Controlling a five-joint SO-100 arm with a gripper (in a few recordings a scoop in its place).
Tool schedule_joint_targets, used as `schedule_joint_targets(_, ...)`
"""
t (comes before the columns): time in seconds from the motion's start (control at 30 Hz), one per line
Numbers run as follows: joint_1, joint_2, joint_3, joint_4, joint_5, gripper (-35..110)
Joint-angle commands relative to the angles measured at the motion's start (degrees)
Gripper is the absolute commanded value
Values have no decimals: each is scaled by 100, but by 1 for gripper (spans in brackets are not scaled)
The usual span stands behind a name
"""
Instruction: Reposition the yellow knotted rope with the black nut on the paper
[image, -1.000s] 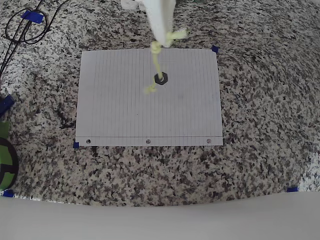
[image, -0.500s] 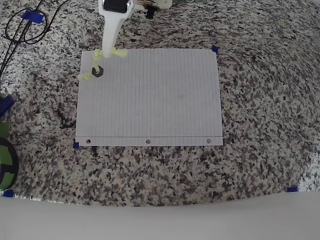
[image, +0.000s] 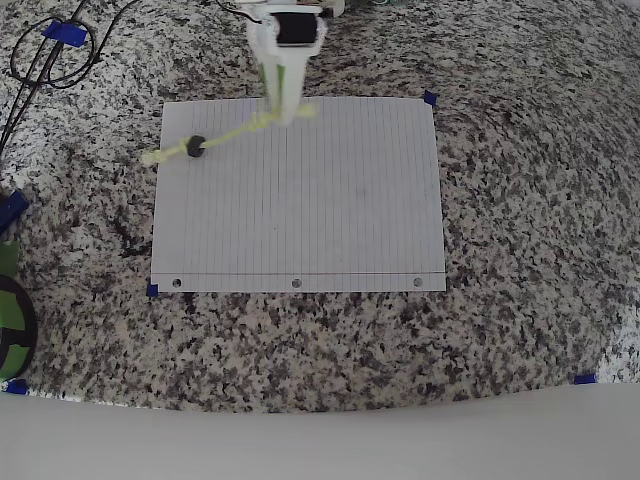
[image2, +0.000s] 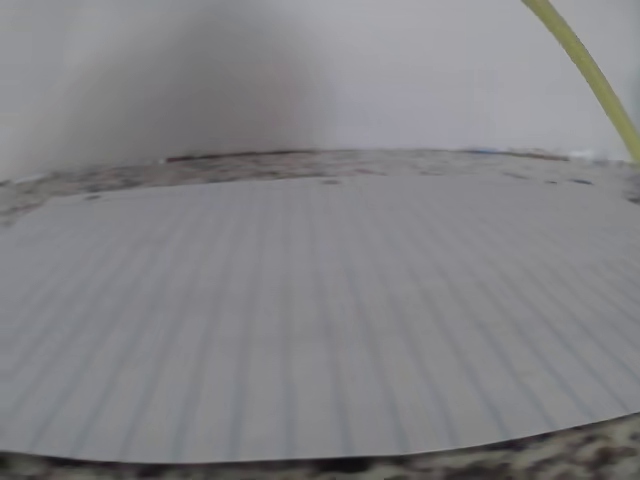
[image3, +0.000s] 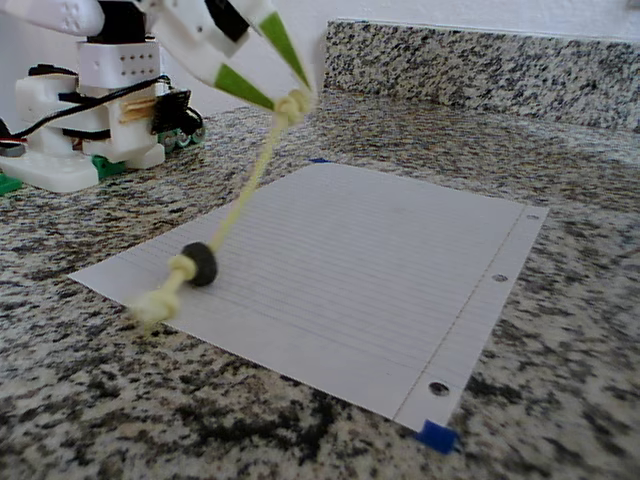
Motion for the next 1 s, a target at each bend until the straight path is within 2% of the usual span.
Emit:
schedule_joint_targets(0.0, -554, 141, 44, -35, 62, 0)
schedule_joint_targets(0.2, -1178, 316, 519, -659, -9, 0)
schedule_joint_targets(0.47, -1468, 501, 905, -624, -9, 0)
schedule_joint_targets(0.53, -1503, 519, 905, -571, -9, 20)
schedule_joint_targets(0.57, -1503, 527, 914, -545, -9, 36)
schedule_joint_targets(0.7, -1521, 536, 923, -448, -9, 58)
schedule_joint_targets(0.83, -1556, 519, 932, -431, -26, 60)
schedule_joint_targets(0.97, -1556, 536, 932, -457, -26, 56)
